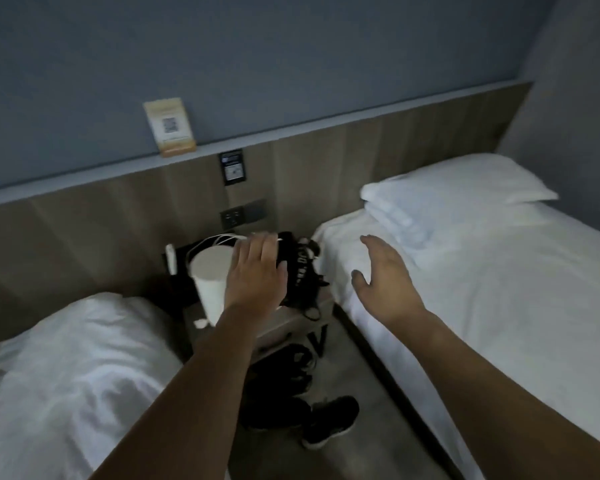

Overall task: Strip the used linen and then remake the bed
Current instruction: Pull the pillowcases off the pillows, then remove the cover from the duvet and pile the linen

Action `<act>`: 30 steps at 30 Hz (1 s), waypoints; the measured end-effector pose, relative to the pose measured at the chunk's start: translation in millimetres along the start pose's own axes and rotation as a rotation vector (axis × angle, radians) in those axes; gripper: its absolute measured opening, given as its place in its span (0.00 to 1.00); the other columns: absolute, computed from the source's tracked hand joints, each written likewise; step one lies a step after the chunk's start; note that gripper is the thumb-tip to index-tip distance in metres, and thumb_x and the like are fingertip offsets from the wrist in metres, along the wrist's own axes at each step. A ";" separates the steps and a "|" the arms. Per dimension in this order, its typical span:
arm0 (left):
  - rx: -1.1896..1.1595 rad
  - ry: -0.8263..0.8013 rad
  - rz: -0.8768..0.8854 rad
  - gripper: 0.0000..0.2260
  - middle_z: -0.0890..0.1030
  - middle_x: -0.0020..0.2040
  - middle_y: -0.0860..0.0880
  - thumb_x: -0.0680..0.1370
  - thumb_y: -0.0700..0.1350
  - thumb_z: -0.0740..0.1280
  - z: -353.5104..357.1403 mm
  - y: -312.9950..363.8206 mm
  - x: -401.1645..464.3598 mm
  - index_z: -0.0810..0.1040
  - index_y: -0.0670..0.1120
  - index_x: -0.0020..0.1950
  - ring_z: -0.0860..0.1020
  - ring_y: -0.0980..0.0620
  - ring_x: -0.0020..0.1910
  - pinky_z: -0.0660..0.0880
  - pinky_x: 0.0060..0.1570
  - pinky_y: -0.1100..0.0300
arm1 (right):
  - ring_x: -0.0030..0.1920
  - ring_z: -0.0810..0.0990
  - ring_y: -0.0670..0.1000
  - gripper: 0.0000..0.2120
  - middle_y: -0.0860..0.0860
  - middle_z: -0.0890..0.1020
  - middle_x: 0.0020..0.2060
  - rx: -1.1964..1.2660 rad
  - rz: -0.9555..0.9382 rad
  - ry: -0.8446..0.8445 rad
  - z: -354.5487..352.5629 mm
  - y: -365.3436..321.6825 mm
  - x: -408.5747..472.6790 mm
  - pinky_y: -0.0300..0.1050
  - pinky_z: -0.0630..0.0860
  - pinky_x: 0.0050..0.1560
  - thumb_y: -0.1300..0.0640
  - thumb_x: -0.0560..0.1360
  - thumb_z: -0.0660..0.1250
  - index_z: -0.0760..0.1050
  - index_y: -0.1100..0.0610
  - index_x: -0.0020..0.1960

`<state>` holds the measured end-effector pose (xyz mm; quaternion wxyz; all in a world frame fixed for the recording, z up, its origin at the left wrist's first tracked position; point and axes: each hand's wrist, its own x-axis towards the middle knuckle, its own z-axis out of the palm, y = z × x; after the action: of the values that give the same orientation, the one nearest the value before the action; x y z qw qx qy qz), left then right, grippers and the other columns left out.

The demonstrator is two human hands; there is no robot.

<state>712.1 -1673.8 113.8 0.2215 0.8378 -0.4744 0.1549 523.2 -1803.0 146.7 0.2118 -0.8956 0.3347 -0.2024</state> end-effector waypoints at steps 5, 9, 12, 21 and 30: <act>-0.092 -0.071 0.229 0.23 0.76 0.63 0.40 0.75 0.49 0.61 28.4 159.5 7.8 0.73 0.39 0.66 0.73 0.39 0.64 0.66 0.69 0.40 | 0.74 0.60 0.53 0.28 0.53 0.64 0.74 -0.053 0.199 0.145 -101.7 98.4 -87.2 0.38 0.52 0.71 0.57 0.78 0.63 0.60 0.58 0.76; -0.183 -0.104 0.455 0.21 0.75 0.66 0.41 0.77 0.46 0.65 44.5 304.1 -16.0 0.72 0.40 0.68 0.71 0.41 0.67 0.63 0.71 0.42 | 0.74 0.61 0.54 0.27 0.54 0.64 0.74 -0.107 0.387 0.253 -177.6 171.0 -182.8 0.41 0.54 0.72 0.58 0.78 0.63 0.60 0.58 0.75; -0.275 -0.129 0.618 0.21 0.74 0.67 0.42 0.77 0.45 0.66 51.7 416.2 -48.7 0.72 0.40 0.68 0.70 0.42 0.68 0.61 0.73 0.43 | 0.74 0.61 0.54 0.27 0.53 0.64 0.74 -0.156 0.540 0.352 -229.5 216.6 -267.1 0.42 0.55 0.72 0.57 0.78 0.62 0.60 0.58 0.75; -0.547 -0.244 1.215 0.20 0.73 0.67 0.44 0.77 0.45 0.65 33.5 711.7 -195.9 0.70 0.41 0.68 0.69 0.43 0.68 0.57 0.74 0.45 | 0.73 0.62 0.53 0.27 0.54 0.66 0.73 -0.280 1.052 0.693 -338.0 276.7 -516.2 0.44 0.56 0.73 0.60 0.77 0.61 0.61 0.59 0.75; -0.851 -0.357 1.778 0.20 0.75 0.64 0.43 0.75 0.43 0.67 -19.7 904.8 -400.9 0.72 0.40 0.65 0.71 0.42 0.65 0.61 0.72 0.43 | 0.74 0.61 0.52 0.27 0.54 0.66 0.73 -0.398 1.626 1.035 -379.2 244.8 -731.4 0.43 0.52 0.74 0.59 0.76 0.63 0.62 0.59 0.75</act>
<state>-271.4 -1781.2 145.1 0.2321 0.0409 -0.9707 -0.0463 -301.4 -1562.4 173.4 -0.0409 -0.2129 0.9283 -0.3022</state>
